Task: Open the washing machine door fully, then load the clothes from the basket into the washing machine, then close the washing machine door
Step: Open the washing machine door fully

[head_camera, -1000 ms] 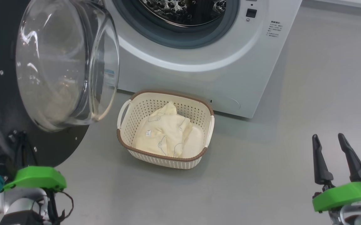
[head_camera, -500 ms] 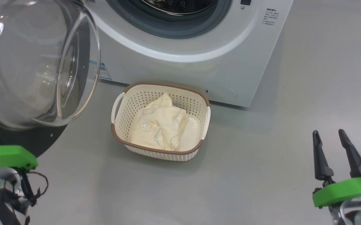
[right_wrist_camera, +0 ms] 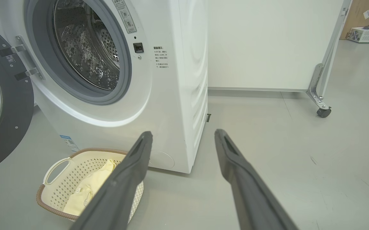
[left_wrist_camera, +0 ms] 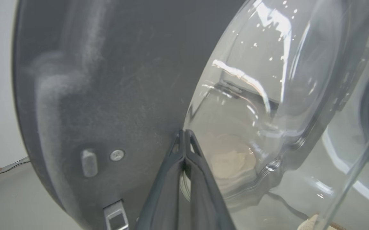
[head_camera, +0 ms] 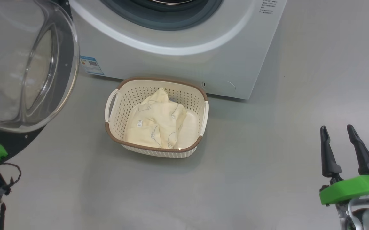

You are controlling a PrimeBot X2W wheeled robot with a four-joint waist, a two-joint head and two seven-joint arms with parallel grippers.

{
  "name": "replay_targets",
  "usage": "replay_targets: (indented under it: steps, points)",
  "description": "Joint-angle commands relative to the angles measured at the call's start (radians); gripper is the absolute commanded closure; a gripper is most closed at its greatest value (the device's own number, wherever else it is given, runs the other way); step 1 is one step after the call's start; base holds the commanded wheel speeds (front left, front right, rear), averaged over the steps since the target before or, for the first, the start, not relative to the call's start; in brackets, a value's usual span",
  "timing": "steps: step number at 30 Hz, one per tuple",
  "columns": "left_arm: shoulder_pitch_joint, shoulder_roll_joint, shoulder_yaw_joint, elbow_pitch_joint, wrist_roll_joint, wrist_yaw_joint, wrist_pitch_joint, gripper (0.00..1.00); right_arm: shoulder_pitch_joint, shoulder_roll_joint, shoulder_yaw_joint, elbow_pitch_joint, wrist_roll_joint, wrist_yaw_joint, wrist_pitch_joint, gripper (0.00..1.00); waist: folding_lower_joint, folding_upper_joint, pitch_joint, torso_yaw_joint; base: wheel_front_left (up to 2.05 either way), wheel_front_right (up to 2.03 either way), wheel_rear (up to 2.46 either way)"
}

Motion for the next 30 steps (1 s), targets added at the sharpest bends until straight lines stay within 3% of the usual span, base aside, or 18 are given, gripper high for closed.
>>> replay_targets:
  steps: [1,15,22,30]
  points:
    - [-0.049,0.073,0.054,-0.017,0.011,0.003,-0.007,1.0,-0.047,-0.011,0.017,-0.035,-0.004,0.004,-0.002,0.0,-0.0001,0.0,0.003,-0.002,0.0,0.0,0.0]
    - [-0.069,0.056,0.155,0.023,0.096,-0.058,-0.007,1.0,-0.05,-0.011,0.018,-0.028,-0.006,0.004,-0.001,0.0,-0.0001,0.0,-0.008,-0.016,0.0,0.0,0.0]
    - [0.028,-0.006,0.205,-0.081,0.15,-0.077,-0.007,1.0,-0.037,-0.011,0.024,-0.015,0.002,0.004,-0.005,0.0,-0.0001,0.0,-0.035,-0.022,0.0,0.0,0.0]
    - [0.167,-0.088,0.208,-0.265,0.2,-0.138,-0.007,1.0,-0.026,-0.011,0.027,-0.012,-0.001,0.004,-0.006,0.0,-0.0001,0.0,-0.064,-0.03,0.0,0.0,0.0]
